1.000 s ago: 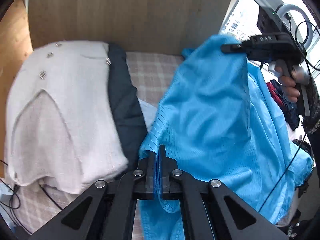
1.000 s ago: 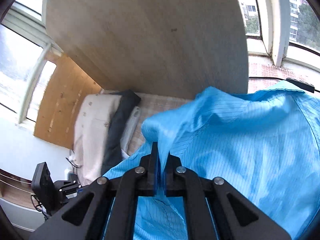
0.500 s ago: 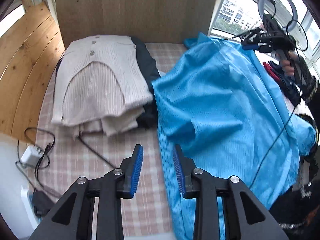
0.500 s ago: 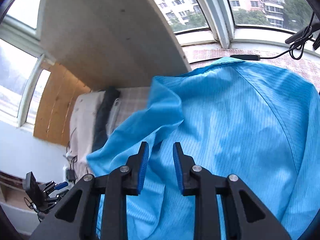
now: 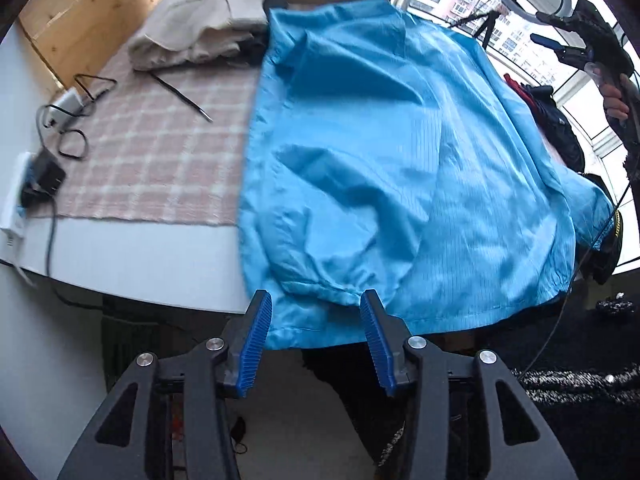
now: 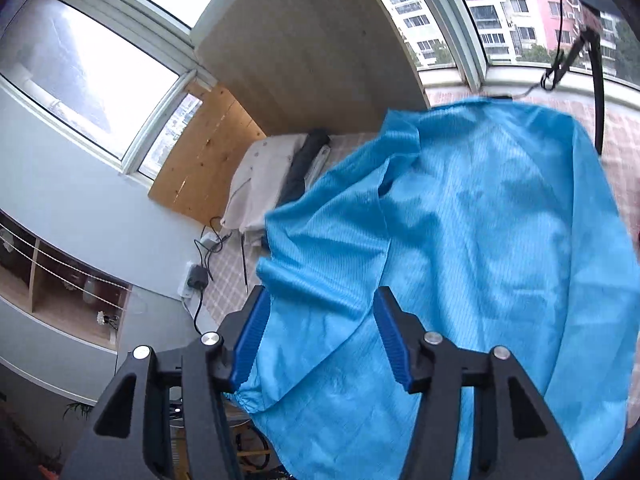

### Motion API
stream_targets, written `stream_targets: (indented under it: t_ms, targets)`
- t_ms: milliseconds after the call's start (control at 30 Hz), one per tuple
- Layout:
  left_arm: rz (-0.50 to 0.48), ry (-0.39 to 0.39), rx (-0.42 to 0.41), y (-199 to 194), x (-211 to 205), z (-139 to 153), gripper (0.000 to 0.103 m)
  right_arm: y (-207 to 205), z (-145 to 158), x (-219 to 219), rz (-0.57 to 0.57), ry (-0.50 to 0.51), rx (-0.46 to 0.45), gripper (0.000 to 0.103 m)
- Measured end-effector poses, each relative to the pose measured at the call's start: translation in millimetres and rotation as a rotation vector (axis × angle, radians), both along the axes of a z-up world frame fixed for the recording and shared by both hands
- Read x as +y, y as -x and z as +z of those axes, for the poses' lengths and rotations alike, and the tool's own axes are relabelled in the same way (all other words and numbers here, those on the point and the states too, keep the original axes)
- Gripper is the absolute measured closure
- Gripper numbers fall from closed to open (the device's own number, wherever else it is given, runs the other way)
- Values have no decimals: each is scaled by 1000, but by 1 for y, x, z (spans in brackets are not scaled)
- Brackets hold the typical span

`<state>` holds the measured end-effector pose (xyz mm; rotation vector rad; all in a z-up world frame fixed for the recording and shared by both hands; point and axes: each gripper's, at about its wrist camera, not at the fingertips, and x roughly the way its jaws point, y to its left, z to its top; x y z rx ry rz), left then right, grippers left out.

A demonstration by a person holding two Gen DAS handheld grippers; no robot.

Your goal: Fold clothes

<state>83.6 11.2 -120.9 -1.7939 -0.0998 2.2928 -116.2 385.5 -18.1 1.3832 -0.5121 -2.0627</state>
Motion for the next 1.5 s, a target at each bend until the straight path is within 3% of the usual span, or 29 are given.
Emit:
stream_targets:
  t_ms: [133,233,267,367,600,800,933,1000,1200,1333,1433,1500]
  targets:
    - [123,-74,-91,4,9,-38,61,-37,-41,-21,51,-26,-58,50]
    - [175,-48,-69,9,16,-47,80,-58,-63,-34,83,-61,-79,50]
    - [188,-52,-57,10,17,-48,91,-62,-67,-36,91,-75,-81,50]
    - [210,-74,-15,2,19,-40,95,-71,-76,-43,115,-106,-90,50]
    - [285,-9,57,-59,13,-6,95,-82,-94,-78,202,-190,-73,50]
    - [338,-26,-26,-87,11,-41,94,-85,-114,-135,312,-261,-65,50]
    - [355,-2,-47,-97,16,-48,93,-81,-117,-182,384,-302,6,50]
    - [390,-10,-47,-101,9,-47,88,-74,-122,-210,404,-328,51,50]
    - [464,-48,-91,-120,-2,-46,85,-29,-155,-267,353,-371,82,51]
    - [471,-49,-43,-127,-11,-20,82,-15,-171,-292,367,-380,79,50]
    - [438,20,29,-109,-20,0,70,-11,-156,-293,389,-344,71,50]
    - [407,43,75,-93,-27,7,67,-7,-146,-292,404,-313,47,50]
